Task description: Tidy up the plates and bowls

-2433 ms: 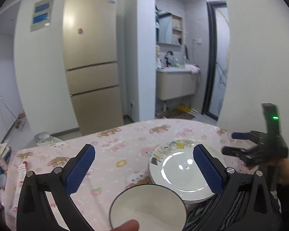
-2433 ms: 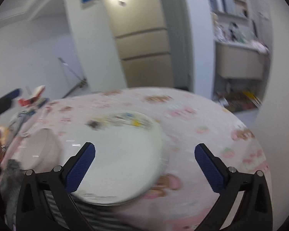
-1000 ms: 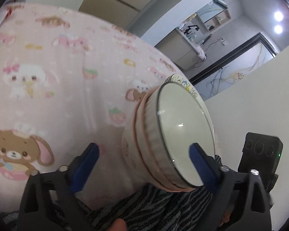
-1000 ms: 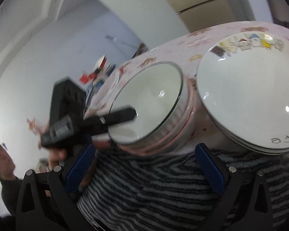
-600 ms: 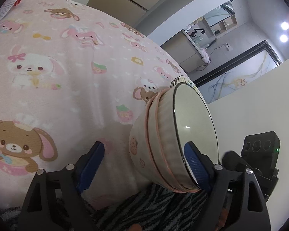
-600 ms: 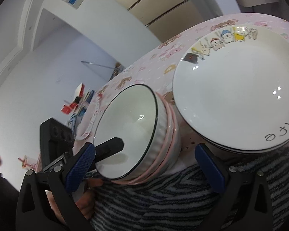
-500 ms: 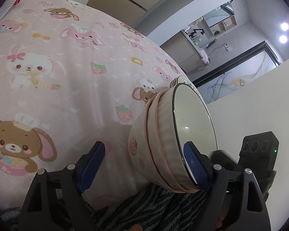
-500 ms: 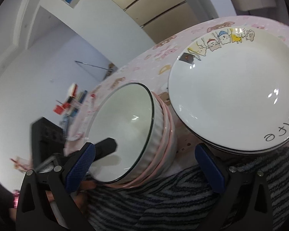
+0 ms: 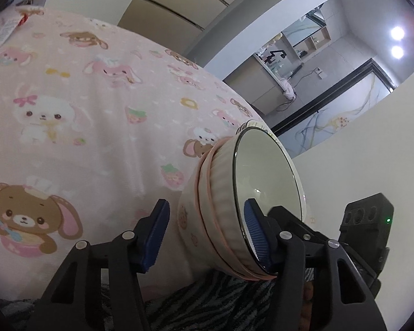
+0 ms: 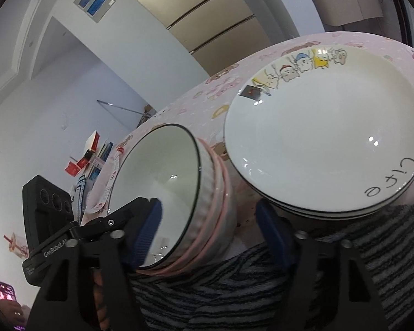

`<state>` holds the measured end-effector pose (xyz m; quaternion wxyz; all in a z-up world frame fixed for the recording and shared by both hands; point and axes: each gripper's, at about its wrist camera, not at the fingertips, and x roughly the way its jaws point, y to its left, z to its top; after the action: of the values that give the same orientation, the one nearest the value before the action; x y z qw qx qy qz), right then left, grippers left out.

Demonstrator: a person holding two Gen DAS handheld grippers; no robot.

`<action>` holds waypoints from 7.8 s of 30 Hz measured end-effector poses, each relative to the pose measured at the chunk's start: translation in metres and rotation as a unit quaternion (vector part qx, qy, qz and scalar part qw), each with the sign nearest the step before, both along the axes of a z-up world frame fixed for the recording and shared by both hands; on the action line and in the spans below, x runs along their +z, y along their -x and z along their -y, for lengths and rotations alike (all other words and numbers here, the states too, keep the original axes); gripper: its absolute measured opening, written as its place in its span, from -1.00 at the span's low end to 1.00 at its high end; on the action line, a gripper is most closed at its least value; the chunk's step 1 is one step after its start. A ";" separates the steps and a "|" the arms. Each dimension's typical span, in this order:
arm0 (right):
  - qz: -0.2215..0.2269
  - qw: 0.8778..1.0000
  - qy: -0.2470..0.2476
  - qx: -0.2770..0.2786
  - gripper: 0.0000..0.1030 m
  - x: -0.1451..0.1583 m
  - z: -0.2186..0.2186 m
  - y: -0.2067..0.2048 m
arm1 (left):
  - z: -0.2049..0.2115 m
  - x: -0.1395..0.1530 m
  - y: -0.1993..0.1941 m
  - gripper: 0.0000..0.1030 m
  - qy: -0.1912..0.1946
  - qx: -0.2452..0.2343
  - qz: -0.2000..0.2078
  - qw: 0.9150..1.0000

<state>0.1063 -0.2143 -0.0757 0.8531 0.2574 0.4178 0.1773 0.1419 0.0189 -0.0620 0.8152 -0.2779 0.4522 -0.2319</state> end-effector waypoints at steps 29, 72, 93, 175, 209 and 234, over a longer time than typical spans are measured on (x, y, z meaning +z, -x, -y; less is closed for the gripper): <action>-0.009 0.997 0.069 0.028 -0.23 -0.007 -0.030 -0.008 | 0.002 -0.013 -0.007 -0.18 -0.011 0.002 -0.029 1.000; 0.186 0.981 -0.018 -0.041 -0.47 0.098 0.086 -0.008 | 0.101 0.111 -0.010 -0.20 -0.004 -0.006 0.106 0.994; 0.123 0.989 -0.014 -0.079 -0.47 0.045 0.120 -0.044 | 0.143 0.062 -0.066 -0.20 -0.055 -0.051 0.051 0.996; 0.421 0.885 0.200 -0.018 1.00 0.141 0.024 0.061 | 0.062 0.159 0.086 1.00 -0.316 0.137 0.383 0.857; 0.365 0.901 0.235 0.019 1.00 0.079 0.005 0.119 | 0.026 0.068 0.153 1.00 -0.350 0.148 0.335 0.862; 0.313 0.919 0.239 0.031 1.00 0.054 0.004 0.104 | 0.027 0.047 0.139 1.00 -0.355 0.135 0.303 0.874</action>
<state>0.0026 -0.2179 -0.0212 0.9704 -0.0361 0.1677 0.1702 0.0033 -0.0079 -0.0149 0.9794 0.0554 0.1933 -0.0169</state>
